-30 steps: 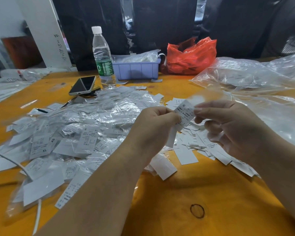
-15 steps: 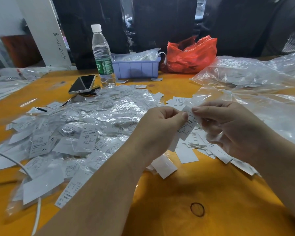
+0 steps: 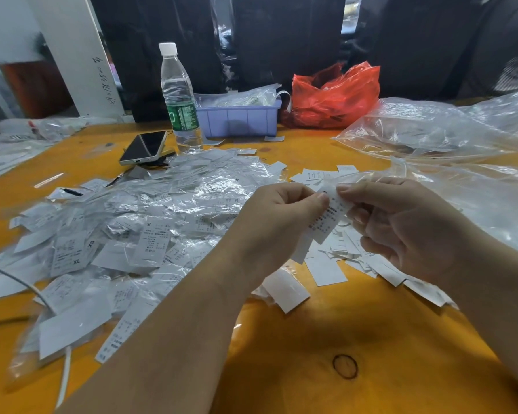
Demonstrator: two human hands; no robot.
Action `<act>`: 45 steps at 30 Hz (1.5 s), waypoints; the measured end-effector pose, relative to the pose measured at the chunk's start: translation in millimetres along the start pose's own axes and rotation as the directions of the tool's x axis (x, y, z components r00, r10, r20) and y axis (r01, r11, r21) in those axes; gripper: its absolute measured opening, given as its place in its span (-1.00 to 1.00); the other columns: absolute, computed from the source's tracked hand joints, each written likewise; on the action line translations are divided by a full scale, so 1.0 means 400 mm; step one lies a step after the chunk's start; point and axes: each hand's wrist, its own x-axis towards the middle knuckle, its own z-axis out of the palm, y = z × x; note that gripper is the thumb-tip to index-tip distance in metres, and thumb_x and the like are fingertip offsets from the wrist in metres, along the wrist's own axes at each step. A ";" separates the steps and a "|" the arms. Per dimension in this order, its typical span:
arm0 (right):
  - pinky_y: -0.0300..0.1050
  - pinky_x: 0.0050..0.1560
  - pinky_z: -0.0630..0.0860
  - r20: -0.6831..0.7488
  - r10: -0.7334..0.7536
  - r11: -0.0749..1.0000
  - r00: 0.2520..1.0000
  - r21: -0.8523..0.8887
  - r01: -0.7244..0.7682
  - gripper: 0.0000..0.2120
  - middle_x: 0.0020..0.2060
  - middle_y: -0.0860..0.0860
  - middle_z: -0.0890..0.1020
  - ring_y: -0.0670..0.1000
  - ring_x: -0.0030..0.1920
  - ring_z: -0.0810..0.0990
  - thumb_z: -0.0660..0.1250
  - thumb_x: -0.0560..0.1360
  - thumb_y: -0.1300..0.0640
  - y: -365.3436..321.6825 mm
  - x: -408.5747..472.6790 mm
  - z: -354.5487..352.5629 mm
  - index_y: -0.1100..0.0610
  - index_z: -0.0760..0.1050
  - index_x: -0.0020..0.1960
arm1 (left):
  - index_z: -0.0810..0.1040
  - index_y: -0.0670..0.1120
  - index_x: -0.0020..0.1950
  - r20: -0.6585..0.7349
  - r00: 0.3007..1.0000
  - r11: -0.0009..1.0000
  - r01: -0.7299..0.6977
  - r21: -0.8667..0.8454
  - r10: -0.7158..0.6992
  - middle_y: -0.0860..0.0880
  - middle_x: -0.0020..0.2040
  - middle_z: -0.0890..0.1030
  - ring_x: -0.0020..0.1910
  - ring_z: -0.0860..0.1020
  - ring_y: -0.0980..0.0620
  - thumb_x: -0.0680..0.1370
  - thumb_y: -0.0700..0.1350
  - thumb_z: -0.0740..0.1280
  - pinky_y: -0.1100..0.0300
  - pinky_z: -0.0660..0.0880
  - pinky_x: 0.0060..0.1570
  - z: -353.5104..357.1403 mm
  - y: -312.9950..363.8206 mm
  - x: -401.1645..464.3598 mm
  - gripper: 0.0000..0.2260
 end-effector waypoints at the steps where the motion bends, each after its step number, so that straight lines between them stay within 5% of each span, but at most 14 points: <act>1: -0.25 -0.49 0.16 0.005 -0.002 1.000 1.000 -0.010 0.002 -0.78 -0.68 -0.10 0.26 -0.04 -0.51 0.08 0.36 0.36 0.02 0.001 0.001 -0.001 0.10 0.42 -0.37 | 0.63 -0.18 -0.14 -0.010 1.000 0.999 0.012 -0.044 -0.013 0.02 -0.32 0.55 -0.39 0.44 0.11 0.58 -0.05 0.34 0.34 0.34 -0.44 -0.001 0.001 0.000 -0.78; 5: -0.30 -0.56 0.21 0.037 -0.014 1.000 0.999 -0.020 0.015 -0.60 -0.68 -0.14 0.31 -0.08 -0.57 0.14 0.30 0.50 0.07 0.006 0.006 -0.007 0.06 0.53 -0.51 | 0.61 -0.13 -0.21 -0.014 0.999 0.987 0.037 -0.160 -0.039 0.01 -0.33 0.54 -0.44 0.44 0.17 0.58 -0.10 0.33 0.39 0.35 -0.47 0.000 0.007 0.000 -0.80; 12: -0.31 -0.59 0.23 0.085 -0.017 1.000 0.996 0.017 0.016 -0.74 -0.56 -0.06 0.34 -0.10 -0.54 0.18 0.32 0.41 0.06 0.010 0.012 -0.015 0.06 0.59 -0.44 | 0.59 -0.09 -0.26 -0.053 0.996 0.979 0.064 -0.196 -0.075 0.06 -0.36 0.55 -0.47 0.45 0.22 0.59 -0.09 0.32 0.44 0.36 -0.48 0.000 0.008 0.001 -0.77; 21: -0.30 -0.61 -0.02 0.093 0.099 0.913 0.991 0.388 -0.127 -0.82 -0.59 -0.10 0.30 -0.15 -0.64 0.16 0.33 0.42 0.09 0.014 0.022 -0.029 0.10 0.59 -0.33 | 0.62 -0.03 -0.24 -0.024 0.996 0.979 0.085 -0.184 -0.091 0.11 -0.35 0.60 -0.44 0.48 0.24 0.58 -0.03 0.33 0.43 0.38 -0.47 0.014 0.012 -0.006 -0.79; 45: -0.30 -0.69 0.12 0.012 0.114 0.944 0.993 0.311 -0.112 -0.79 -0.49 -0.05 0.33 -0.13 -0.62 0.20 0.38 0.35 0.04 0.020 0.028 -0.019 0.18 0.68 -0.23 | 0.60 -0.03 -0.30 -0.127 0.991 0.982 0.003 -0.190 -0.027 0.13 -0.39 0.59 -0.46 0.46 0.28 0.57 -0.07 0.35 0.45 0.37 -0.49 0.012 0.025 -0.014 -0.76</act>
